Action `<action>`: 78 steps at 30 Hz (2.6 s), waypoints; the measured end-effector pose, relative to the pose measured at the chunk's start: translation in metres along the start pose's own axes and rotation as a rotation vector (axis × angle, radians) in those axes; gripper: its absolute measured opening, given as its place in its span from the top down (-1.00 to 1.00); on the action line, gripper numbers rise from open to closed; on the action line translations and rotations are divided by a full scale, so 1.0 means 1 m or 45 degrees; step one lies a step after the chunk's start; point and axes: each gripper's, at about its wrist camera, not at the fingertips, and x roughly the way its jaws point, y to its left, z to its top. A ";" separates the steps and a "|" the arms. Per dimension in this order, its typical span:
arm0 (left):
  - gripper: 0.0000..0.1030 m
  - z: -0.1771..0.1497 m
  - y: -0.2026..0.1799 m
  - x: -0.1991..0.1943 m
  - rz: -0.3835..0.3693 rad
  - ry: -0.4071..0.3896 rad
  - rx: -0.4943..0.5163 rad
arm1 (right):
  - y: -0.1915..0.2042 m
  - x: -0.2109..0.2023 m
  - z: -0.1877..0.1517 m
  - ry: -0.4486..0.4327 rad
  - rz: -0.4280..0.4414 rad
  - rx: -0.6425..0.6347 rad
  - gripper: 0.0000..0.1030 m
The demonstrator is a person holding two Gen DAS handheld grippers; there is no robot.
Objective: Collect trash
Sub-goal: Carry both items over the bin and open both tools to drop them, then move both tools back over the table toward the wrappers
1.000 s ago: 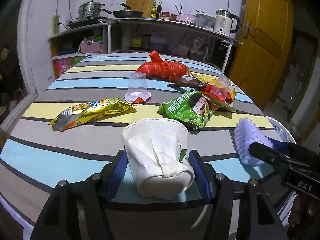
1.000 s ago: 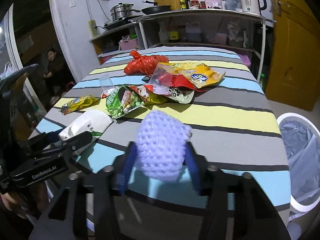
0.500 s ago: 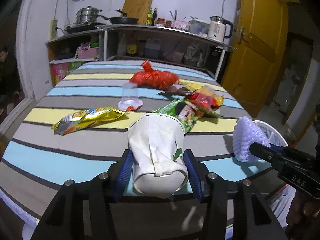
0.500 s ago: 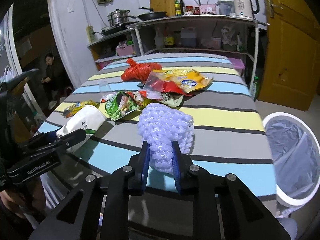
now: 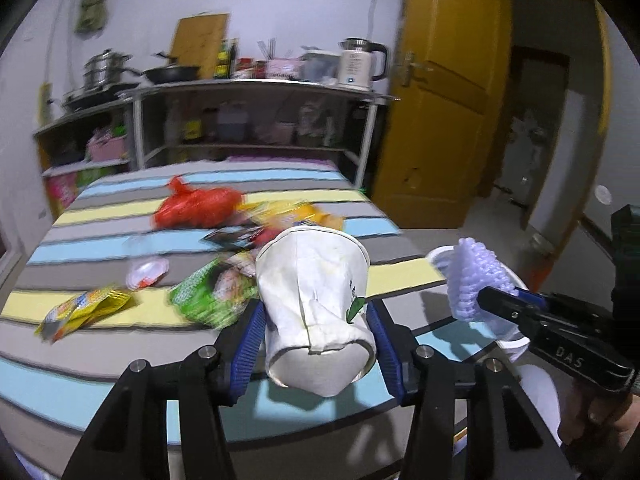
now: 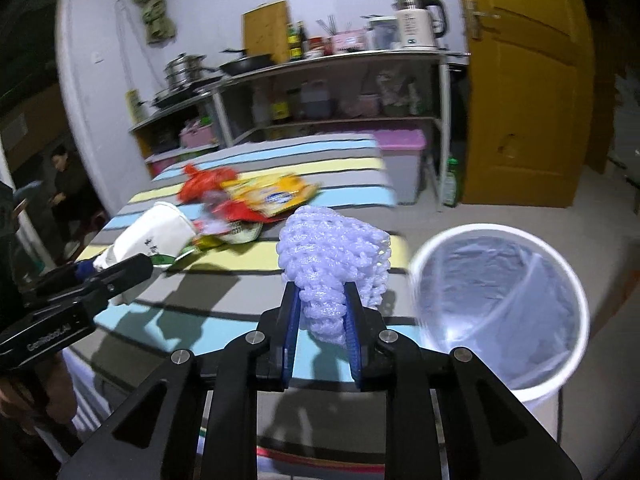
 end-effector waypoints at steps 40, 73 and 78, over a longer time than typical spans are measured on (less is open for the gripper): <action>-0.12 0.024 -0.180 0.125 -0.443 0.145 0.301 | -0.150 -0.008 -0.017 0.051 -0.271 0.221 0.05; -0.12 0.021 -0.099 0.050 -0.295 -0.038 0.111 | -0.084 -0.036 -0.003 -0.041 -0.193 0.082 0.05; -0.12 0.015 -0.069 0.030 -0.200 -0.064 0.074 | -0.059 -0.030 -0.001 -0.025 -0.144 0.030 0.05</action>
